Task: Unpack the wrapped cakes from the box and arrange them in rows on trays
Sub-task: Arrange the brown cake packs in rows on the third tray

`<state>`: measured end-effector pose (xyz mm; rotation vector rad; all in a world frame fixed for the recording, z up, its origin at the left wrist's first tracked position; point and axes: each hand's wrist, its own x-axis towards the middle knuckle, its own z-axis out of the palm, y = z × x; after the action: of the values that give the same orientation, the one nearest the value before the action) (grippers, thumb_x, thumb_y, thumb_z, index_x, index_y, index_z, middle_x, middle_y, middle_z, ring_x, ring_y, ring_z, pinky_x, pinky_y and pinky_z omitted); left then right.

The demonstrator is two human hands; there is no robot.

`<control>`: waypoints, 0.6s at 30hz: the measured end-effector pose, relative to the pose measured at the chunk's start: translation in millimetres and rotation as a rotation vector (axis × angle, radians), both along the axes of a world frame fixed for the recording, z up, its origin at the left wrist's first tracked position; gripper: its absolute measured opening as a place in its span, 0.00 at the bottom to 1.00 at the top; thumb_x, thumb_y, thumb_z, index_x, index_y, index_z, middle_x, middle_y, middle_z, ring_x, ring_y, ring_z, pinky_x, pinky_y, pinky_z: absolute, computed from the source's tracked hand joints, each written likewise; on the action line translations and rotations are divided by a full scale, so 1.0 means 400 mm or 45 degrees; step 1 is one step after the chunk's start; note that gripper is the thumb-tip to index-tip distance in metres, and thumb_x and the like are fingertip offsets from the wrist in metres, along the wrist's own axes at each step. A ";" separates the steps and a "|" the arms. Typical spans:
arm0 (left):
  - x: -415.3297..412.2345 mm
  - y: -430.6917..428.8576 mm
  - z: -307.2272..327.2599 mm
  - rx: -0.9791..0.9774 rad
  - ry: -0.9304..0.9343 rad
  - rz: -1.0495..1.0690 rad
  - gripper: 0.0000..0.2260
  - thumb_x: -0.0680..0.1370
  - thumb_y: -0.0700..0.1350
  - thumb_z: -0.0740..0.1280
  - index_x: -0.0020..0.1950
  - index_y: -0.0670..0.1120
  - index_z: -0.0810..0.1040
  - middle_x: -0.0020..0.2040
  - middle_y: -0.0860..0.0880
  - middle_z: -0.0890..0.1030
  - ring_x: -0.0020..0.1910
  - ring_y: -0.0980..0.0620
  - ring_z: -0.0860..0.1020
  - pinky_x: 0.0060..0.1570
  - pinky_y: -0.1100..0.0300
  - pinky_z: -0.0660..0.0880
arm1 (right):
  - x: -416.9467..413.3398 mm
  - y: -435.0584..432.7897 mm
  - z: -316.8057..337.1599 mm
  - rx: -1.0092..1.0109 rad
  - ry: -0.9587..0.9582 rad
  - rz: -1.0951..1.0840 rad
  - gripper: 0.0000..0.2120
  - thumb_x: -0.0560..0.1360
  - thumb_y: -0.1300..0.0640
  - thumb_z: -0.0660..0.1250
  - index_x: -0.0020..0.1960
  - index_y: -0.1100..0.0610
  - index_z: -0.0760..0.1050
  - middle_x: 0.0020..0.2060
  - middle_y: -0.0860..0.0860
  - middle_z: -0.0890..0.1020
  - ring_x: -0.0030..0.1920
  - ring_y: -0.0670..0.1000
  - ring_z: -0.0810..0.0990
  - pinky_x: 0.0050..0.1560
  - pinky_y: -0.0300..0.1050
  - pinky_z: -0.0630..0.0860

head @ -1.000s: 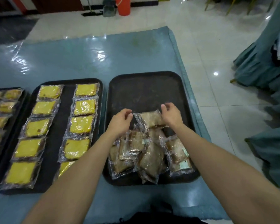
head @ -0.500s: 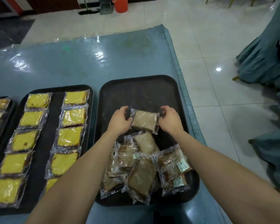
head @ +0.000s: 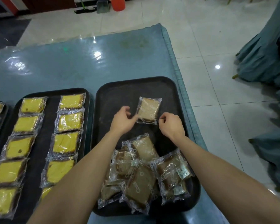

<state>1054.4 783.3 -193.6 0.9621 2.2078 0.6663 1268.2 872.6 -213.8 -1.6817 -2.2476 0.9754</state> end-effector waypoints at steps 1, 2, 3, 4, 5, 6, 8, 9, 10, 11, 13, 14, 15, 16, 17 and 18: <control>0.011 -0.005 -0.009 -0.101 0.050 -0.062 0.38 0.75 0.64 0.77 0.80 0.49 0.71 0.67 0.50 0.80 0.65 0.49 0.80 0.66 0.50 0.78 | -0.002 0.002 -0.005 0.066 0.001 -0.023 0.13 0.81 0.55 0.66 0.64 0.54 0.79 0.58 0.53 0.83 0.49 0.54 0.85 0.49 0.50 0.82; 0.023 -0.008 -0.018 -0.178 0.105 -0.120 0.44 0.71 0.70 0.78 0.79 0.50 0.70 0.69 0.49 0.77 0.66 0.49 0.79 0.67 0.48 0.78 | -0.006 0.005 -0.009 0.122 -0.003 -0.021 0.19 0.81 0.57 0.67 0.72 0.54 0.75 0.67 0.54 0.78 0.52 0.56 0.84 0.51 0.51 0.82; 0.034 -0.006 -0.027 -0.227 0.147 -0.168 0.47 0.68 0.73 0.78 0.80 0.51 0.70 0.71 0.49 0.74 0.66 0.48 0.78 0.68 0.46 0.78 | -0.010 0.013 -0.013 0.158 -0.013 0.021 0.28 0.80 0.59 0.68 0.79 0.54 0.68 0.76 0.54 0.71 0.54 0.57 0.84 0.53 0.52 0.83; 0.042 0.001 -0.036 -0.253 0.170 -0.212 0.49 0.66 0.72 0.79 0.80 0.52 0.69 0.72 0.49 0.70 0.66 0.48 0.77 0.68 0.45 0.78 | -0.014 0.023 -0.013 0.167 -0.025 0.090 0.36 0.79 0.61 0.69 0.84 0.53 0.60 0.82 0.52 0.63 0.57 0.57 0.84 0.56 0.53 0.83; 0.043 0.009 -0.048 -0.255 0.169 -0.249 0.48 0.67 0.69 0.81 0.81 0.53 0.68 0.72 0.50 0.68 0.66 0.47 0.77 0.69 0.44 0.78 | -0.017 0.034 -0.009 0.152 -0.038 0.163 0.42 0.78 0.62 0.69 0.87 0.51 0.54 0.85 0.49 0.58 0.60 0.58 0.84 0.59 0.54 0.82; 0.039 0.019 -0.062 -0.226 0.159 -0.280 0.44 0.70 0.62 0.83 0.81 0.54 0.68 0.71 0.50 0.67 0.64 0.47 0.78 0.69 0.44 0.78 | -0.021 0.045 -0.003 0.114 -0.045 0.217 0.45 0.78 0.63 0.70 0.88 0.50 0.50 0.86 0.49 0.57 0.64 0.59 0.82 0.63 0.55 0.81; 0.023 0.040 -0.073 -0.105 0.171 -0.271 0.34 0.76 0.47 0.80 0.80 0.55 0.70 0.67 0.50 0.68 0.58 0.47 0.81 0.68 0.45 0.79 | -0.026 0.066 0.002 0.034 -0.034 0.200 0.46 0.78 0.61 0.71 0.88 0.49 0.49 0.80 0.52 0.69 0.66 0.59 0.81 0.65 0.56 0.80; 0.015 0.050 -0.070 -0.038 0.207 -0.211 0.31 0.78 0.42 0.78 0.79 0.55 0.71 0.67 0.50 0.69 0.56 0.47 0.81 0.67 0.46 0.79 | -0.027 0.073 0.002 0.032 -0.031 0.155 0.44 0.78 0.58 0.71 0.87 0.50 0.52 0.72 0.54 0.77 0.63 0.58 0.82 0.63 0.56 0.81; 0.009 0.060 -0.063 0.003 0.268 -0.124 0.28 0.80 0.41 0.76 0.77 0.54 0.72 0.67 0.49 0.71 0.55 0.48 0.81 0.66 0.47 0.80 | -0.028 0.079 0.002 0.058 -0.040 0.120 0.42 0.77 0.56 0.72 0.85 0.51 0.55 0.65 0.54 0.80 0.59 0.57 0.84 0.59 0.56 0.83; 0.004 0.065 -0.051 0.007 0.343 -0.026 0.24 0.81 0.42 0.75 0.75 0.53 0.74 0.66 0.48 0.73 0.55 0.47 0.81 0.63 0.47 0.80 | -0.028 0.083 0.000 0.097 -0.063 0.110 0.41 0.77 0.53 0.73 0.84 0.51 0.57 0.63 0.53 0.80 0.56 0.57 0.85 0.56 0.56 0.84; 0.001 0.065 -0.035 -0.056 0.448 0.104 0.14 0.82 0.46 0.72 0.66 0.50 0.75 0.60 0.47 0.80 0.54 0.45 0.82 0.58 0.45 0.81 | -0.027 0.091 -0.003 0.157 -0.133 0.137 0.46 0.76 0.51 0.76 0.85 0.51 0.54 0.75 0.55 0.71 0.57 0.57 0.84 0.56 0.55 0.84; 0.001 0.063 -0.037 -0.068 0.418 0.122 0.10 0.83 0.46 0.70 0.64 0.50 0.76 0.56 0.47 0.82 0.54 0.44 0.83 0.57 0.46 0.81 | -0.029 0.100 -0.001 0.147 -0.153 0.169 0.51 0.75 0.51 0.77 0.87 0.51 0.49 0.79 0.54 0.66 0.59 0.58 0.83 0.58 0.54 0.83; 0.003 0.060 -0.044 -0.037 0.320 0.115 0.10 0.84 0.45 0.68 0.65 0.50 0.76 0.55 0.48 0.83 0.55 0.45 0.83 0.57 0.47 0.81 | -0.032 0.110 0.002 0.123 -0.156 0.197 0.54 0.75 0.51 0.78 0.88 0.50 0.45 0.80 0.54 0.66 0.61 0.58 0.83 0.60 0.55 0.83; 0.006 0.058 -0.051 0.017 0.187 0.089 0.13 0.84 0.44 0.67 0.69 0.50 0.76 0.56 0.49 0.84 0.58 0.46 0.83 0.60 0.49 0.81 | -0.037 0.118 0.003 0.095 -0.151 0.208 0.56 0.74 0.51 0.79 0.88 0.50 0.44 0.79 0.55 0.69 0.62 0.58 0.83 0.61 0.55 0.82; 0.009 0.056 -0.053 0.068 0.059 0.048 0.18 0.84 0.43 0.67 0.75 0.50 0.73 0.60 0.51 0.83 0.62 0.48 0.82 0.64 0.51 0.79 | -0.042 0.122 0.006 0.081 -0.149 0.200 0.56 0.73 0.50 0.80 0.88 0.50 0.44 0.75 0.55 0.73 0.62 0.58 0.83 0.61 0.55 0.82; 0.011 0.056 -0.052 0.111 -0.028 0.000 0.24 0.83 0.44 0.70 0.79 0.50 0.70 0.66 0.52 0.82 0.65 0.51 0.80 0.67 0.52 0.78 | -0.046 0.123 0.005 0.082 -0.155 0.190 0.56 0.73 0.48 0.80 0.87 0.52 0.46 0.70 0.55 0.78 0.61 0.57 0.84 0.60 0.55 0.82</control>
<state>1058.7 805.6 -214.4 0.9937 2.1752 0.7746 1249.7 921.9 -211.8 -1.6066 -2.4855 0.8413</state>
